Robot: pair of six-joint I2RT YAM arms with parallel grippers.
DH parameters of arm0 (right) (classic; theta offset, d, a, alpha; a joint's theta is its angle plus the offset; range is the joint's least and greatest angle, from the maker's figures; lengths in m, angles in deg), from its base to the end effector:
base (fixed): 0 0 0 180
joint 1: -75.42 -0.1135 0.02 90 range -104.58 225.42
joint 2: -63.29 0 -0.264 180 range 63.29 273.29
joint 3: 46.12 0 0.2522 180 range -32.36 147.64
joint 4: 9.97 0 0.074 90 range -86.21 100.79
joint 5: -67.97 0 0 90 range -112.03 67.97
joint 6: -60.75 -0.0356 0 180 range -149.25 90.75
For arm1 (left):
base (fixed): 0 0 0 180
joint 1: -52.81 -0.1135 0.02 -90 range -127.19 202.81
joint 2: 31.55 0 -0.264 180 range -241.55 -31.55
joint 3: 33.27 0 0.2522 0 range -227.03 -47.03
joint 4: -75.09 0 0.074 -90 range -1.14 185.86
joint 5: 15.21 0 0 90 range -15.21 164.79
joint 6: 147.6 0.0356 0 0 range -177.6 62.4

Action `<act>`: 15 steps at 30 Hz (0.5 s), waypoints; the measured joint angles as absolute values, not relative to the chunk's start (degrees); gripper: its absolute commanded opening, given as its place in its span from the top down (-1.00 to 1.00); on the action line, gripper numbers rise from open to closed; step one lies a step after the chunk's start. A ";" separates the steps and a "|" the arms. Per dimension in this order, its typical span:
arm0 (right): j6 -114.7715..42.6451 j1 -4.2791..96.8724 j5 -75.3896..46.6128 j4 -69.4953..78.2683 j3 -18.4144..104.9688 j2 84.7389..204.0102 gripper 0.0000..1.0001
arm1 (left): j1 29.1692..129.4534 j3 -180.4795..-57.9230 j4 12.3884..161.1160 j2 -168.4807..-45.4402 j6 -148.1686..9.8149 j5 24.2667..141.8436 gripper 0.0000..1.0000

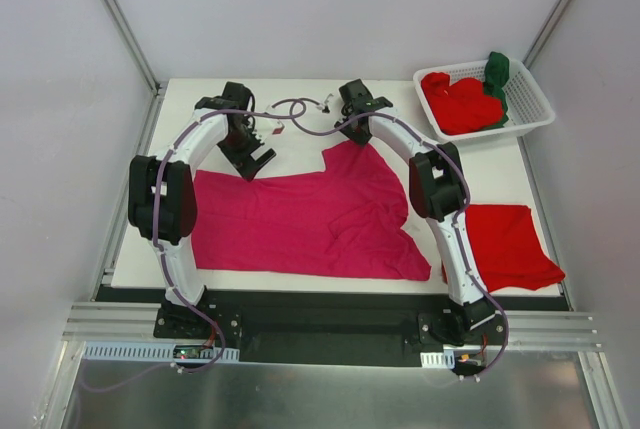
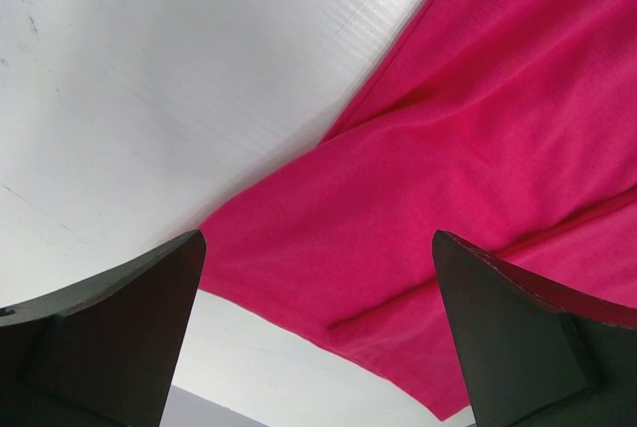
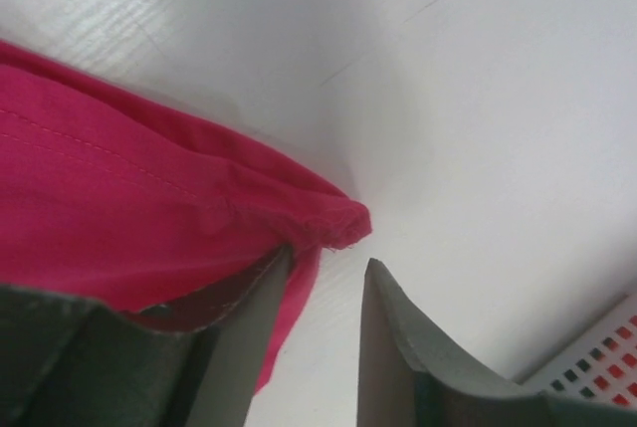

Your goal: Fold and stack the t-shirts

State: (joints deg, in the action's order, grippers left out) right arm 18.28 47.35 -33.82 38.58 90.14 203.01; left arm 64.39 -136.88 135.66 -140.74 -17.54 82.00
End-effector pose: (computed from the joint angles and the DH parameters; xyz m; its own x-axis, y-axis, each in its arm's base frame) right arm 0.4800 0.2477 0.1832 -0.2116 -0.9312 -0.2968 -0.7490 0.3496 -0.5628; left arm 0.3929 -0.0851 0.2383 -0.5256 0.7595 -0.3833 0.7671 0.6179 0.1724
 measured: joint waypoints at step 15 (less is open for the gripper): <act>19.46 47.13 -28.20 43.67 90.16 203.01 0.83 | 63.88 -135.69 134.98 -140.72 -17.59 81.49 -0.98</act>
State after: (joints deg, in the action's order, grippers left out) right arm 19.46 47.13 -28.20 43.67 90.16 203.01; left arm 63.88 -135.69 134.98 -140.72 -17.59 81.49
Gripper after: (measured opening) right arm 0.090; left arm 0.993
